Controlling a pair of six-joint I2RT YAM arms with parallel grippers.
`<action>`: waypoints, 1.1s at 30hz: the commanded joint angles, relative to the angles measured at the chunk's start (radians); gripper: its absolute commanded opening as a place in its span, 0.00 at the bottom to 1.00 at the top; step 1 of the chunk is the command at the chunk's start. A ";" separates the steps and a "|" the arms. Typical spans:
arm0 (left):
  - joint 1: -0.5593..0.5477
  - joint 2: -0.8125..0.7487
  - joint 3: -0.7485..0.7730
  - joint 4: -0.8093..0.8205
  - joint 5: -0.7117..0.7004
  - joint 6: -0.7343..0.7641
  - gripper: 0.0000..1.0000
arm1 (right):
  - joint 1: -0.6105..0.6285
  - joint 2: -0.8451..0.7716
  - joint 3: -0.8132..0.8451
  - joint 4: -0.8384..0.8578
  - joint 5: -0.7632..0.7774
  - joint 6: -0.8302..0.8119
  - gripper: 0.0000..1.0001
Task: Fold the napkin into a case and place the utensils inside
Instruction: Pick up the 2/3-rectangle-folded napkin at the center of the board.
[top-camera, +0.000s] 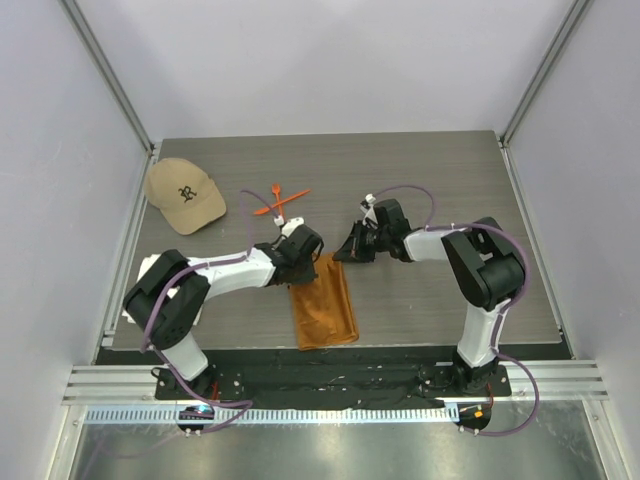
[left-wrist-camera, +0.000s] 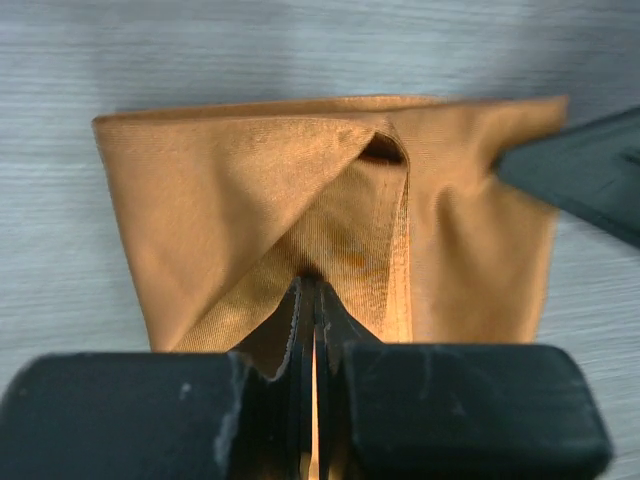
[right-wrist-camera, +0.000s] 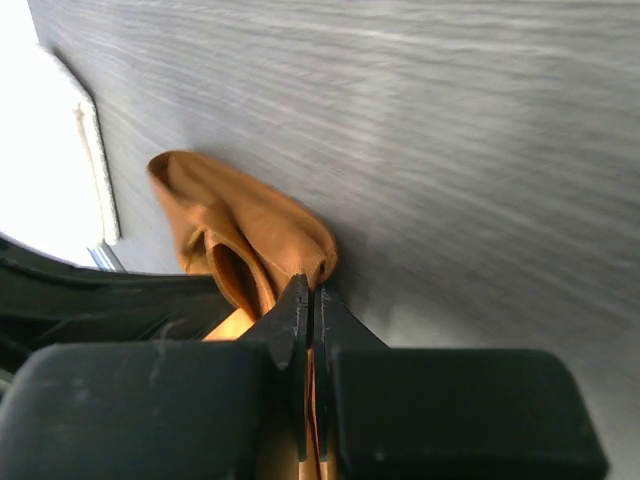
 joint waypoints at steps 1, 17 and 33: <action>-0.016 0.050 -0.022 0.136 0.003 -0.019 0.02 | 0.048 -0.104 0.062 -0.066 0.047 -0.029 0.01; -0.037 -0.060 -0.051 0.143 -0.024 0.018 0.03 | 0.124 -0.118 0.080 -0.079 0.150 0.098 0.01; 0.023 0.021 0.102 0.043 0.080 0.055 0.05 | 0.115 -0.135 0.057 -0.103 0.139 0.037 0.13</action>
